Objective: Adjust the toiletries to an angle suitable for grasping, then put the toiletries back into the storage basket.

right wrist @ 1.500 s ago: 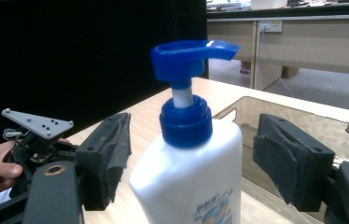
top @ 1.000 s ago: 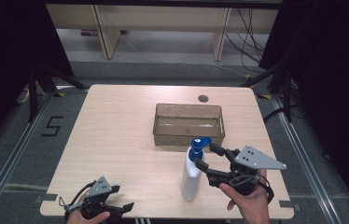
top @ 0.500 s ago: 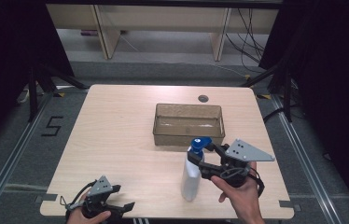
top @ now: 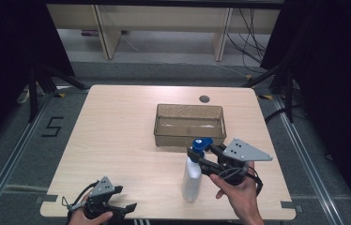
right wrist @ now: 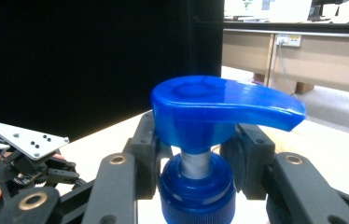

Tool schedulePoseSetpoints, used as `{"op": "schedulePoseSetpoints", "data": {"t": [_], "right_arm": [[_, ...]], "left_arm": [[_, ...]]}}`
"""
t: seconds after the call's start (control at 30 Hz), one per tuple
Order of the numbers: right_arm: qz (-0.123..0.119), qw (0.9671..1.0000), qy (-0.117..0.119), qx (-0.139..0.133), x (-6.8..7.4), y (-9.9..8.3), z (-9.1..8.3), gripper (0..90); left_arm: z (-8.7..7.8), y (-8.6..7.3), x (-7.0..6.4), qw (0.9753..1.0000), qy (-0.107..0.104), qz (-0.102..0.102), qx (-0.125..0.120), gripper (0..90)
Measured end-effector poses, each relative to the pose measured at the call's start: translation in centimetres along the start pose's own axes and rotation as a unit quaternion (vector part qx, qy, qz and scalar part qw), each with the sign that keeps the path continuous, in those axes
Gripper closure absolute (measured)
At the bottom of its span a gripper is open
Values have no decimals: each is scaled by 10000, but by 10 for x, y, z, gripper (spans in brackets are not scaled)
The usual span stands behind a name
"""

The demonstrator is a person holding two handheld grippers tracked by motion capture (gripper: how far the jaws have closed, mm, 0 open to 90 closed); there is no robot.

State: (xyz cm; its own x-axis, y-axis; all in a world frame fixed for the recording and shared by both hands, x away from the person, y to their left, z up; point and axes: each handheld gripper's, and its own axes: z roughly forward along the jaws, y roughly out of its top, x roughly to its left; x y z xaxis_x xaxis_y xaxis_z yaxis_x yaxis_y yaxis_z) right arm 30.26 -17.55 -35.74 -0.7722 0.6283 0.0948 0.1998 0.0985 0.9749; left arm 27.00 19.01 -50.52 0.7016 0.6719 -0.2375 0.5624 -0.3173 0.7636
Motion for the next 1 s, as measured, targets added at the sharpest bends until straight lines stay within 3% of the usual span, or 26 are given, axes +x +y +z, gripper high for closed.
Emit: {"op": "schedulePoseSetpoints", "data": {"t": [0.27,0.33,0.43,0.53,0.57,0.67,0.77,1.0], "right_arm": [[-259,9996,-80,-80,1,1,-1,618],[-200,9998,-34,-88,2,1,0,618],[-416,9990,-125,-125,1,2,0,618],[-281,9995,-64,-90,2,3,1,618],[-351,9993,-88,-100,0,4,1,618],[-176,9998,-33,-114,0,6,2,618],[-308,9991,-119,-260,-5,10,3,618],[-148,9993,-136,-329,-9,20,3,618]], "left_arm": [[-1,-1,-1,9999,59,-64,-89,151],[-1,-1,0,9999,40,-58,-72,151],[-1,0,0,9999,59,-64,-68,151],[-2,1,1,10000,30,69,-4,151],[-2,1,0,10000,22,39,-47,151],[-1,0,0,10000,39,41,-71,151],[-2,0,-1,10000,34,2,-66,151],[-2,-1,-1,10000,29,-2,-94,151]]}}
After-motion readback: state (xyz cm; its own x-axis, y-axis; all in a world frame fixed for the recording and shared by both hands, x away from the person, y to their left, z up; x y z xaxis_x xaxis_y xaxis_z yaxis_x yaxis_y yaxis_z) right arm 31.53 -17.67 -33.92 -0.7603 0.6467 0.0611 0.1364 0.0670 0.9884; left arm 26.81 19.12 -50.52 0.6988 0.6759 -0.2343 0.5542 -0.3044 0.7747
